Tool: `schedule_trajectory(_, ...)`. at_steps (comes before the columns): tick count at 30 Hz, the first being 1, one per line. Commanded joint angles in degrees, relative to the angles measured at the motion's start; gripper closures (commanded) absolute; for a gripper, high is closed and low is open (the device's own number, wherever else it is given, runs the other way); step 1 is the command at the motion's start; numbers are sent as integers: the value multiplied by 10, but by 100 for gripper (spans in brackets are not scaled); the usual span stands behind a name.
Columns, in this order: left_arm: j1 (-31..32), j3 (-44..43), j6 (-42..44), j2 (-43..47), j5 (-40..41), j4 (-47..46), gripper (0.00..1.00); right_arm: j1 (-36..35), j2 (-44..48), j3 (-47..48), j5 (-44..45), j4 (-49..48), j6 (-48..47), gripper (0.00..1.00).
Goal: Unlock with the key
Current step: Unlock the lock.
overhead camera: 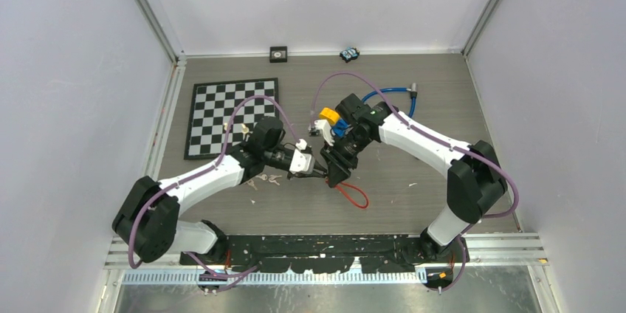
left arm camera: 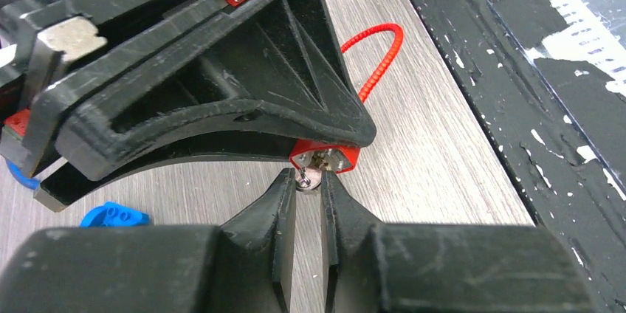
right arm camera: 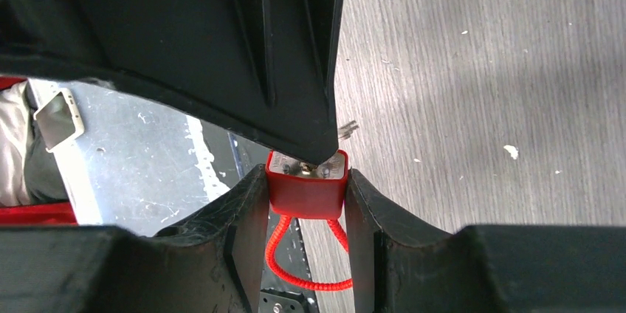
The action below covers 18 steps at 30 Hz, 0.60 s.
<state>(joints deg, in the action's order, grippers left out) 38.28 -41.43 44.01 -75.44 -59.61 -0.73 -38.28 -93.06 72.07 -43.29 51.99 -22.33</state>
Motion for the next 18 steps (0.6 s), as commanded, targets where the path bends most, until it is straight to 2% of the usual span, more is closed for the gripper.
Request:
schedule_trajectory(1, 25, 11, -99, 3, -55, -68, 89, 7, 20, 17, 68, -114, -3, 100)
schedule_trajectory(6, -10, 19, -180, 14, -42, -125, 68, 7, 38, -4, 83, -114, -21, 100)
schedule_trajectory(10, -36, 15, -239, 20, -52, -133, 49, 7, 43, -16, 82, -115, -30, 100)
schedule_trajectory(14, -55, 20, -303, 20, -62, -144, 42, 7, 50, -21, 84, -119, -32, 100)
schedule_trajectory(18, -85, 41, -407, 8, -50, -220, 41, 7, 57, -25, 83, -121, -31, 100)
